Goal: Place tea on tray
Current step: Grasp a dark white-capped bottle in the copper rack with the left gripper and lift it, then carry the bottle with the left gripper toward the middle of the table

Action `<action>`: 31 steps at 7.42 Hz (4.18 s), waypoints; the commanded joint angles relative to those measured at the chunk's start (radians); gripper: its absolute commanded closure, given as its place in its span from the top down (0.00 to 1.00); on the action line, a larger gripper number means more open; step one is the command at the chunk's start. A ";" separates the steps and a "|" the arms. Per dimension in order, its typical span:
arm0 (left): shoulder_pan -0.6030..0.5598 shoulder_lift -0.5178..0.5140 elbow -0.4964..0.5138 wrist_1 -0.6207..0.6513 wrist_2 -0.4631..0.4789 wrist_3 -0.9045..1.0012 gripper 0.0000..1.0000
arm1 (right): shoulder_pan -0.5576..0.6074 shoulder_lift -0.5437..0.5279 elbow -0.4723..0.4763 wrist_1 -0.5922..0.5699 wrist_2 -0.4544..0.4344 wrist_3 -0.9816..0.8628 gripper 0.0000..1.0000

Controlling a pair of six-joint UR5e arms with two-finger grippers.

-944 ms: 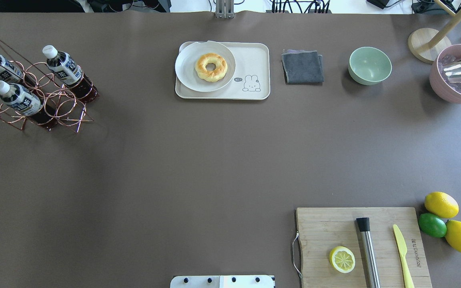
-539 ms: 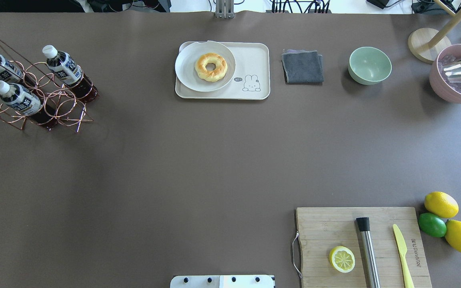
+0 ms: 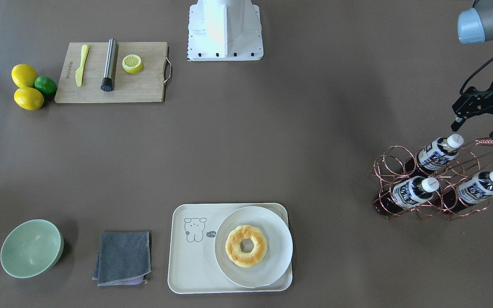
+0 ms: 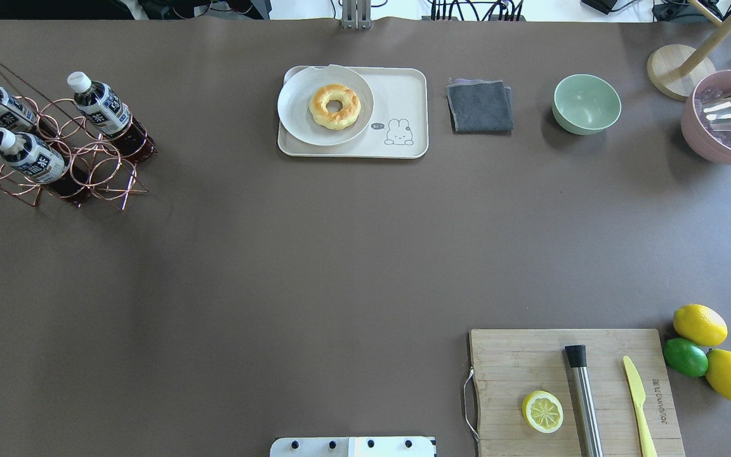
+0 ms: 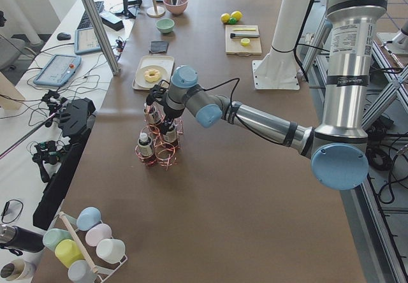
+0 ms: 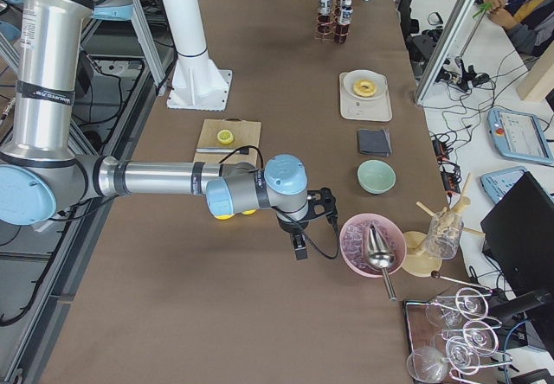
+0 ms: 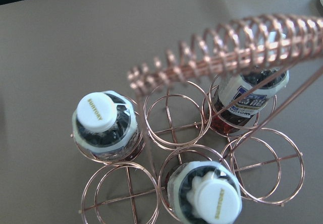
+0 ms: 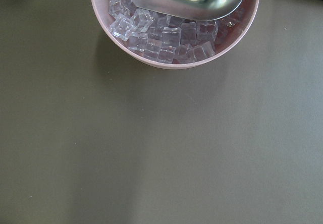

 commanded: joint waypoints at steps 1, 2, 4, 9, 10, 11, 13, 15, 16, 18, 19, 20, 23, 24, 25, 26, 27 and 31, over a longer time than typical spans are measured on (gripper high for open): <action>0.072 -0.032 0.026 -0.003 0.069 -0.034 0.92 | -0.008 0.004 -0.002 0.000 -0.002 0.001 1.00; 0.072 -0.032 0.035 -0.006 0.069 -0.028 0.86 | -0.011 0.006 -0.002 0.000 -0.002 0.001 1.00; 0.072 -0.032 0.035 -0.006 0.068 -0.036 0.46 | -0.015 0.008 0.000 0.000 -0.002 0.001 1.00; 0.064 -0.038 0.020 0.002 0.061 -0.057 0.00 | -0.020 0.011 0.008 0.000 0.000 0.002 1.00; 0.040 -0.037 -0.006 0.007 0.054 -0.053 0.00 | -0.021 0.011 0.008 0.000 -0.002 0.002 1.00; -0.021 -0.041 -0.026 0.032 -0.002 -0.039 0.00 | -0.021 0.011 0.009 0.000 0.000 0.002 1.00; -0.115 -0.048 -0.053 0.037 -0.085 0.003 0.00 | -0.023 0.011 0.008 0.000 0.000 0.001 1.00; -0.177 -0.086 -0.117 0.132 -0.162 0.004 0.00 | -0.023 0.011 0.008 0.000 -0.002 -0.001 1.00; -0.185 -0.106 -0.157 0.205 -0.158 0.006 0.00 | -0.023 0.011 0.008 0.000 0.000 0.002 1.00; -0.171 -0.133 -0.225 0.298 -0.152 0.006 0.00 | -0.021 0.009 0.015 0.000 0.009 -0.005 1.00; -0.139 -0.161 -0.289 0.395 -0.135 0.004 0.00 | -0.021 0.006 0.020 0.000 0.032 0.001 1.00; -0.084 -0.185 -0.378 0.513 -0.076 -0.012 0.00 | -0.021 -0.002 0.021 0.000 0.053 -0.001 1.00; 0.214 -0.432 -0.500 0.797 0.134 -0.315 0.00 | -0.021 -0.005 0.020 0.000 0.055 -0.002 1.00; 0.304 -0.483 -0.488 0.800 0.205 -0.391 0.00 | -0.021 -0.002 0.012 0.000 0.052 -0.001 1.00; 0.399 -0.527 -0.485 0.812 0.297 -0.470 0.00 | -0.021 -0.002 0.011 -0.002 0.052 -0.001 1.00; 0.483 -0.643 -0.413 0.859 0.365 -0.599 0.00 | -0.021 -0.003 0.011 -0.002 0.052 -0.001 1.00; 0.571 -0.751 -0.338 0.920 0.441 -0.667 0.00 | -0.021 -0.003 0.011 -0.002 0.052 -0.001 1.00; 0.792 -0.881 -0.109 0.913 0.647 -0.813 0.00 | -0.021 0.006 -0.020 -0.002 0.050 0.001 1.00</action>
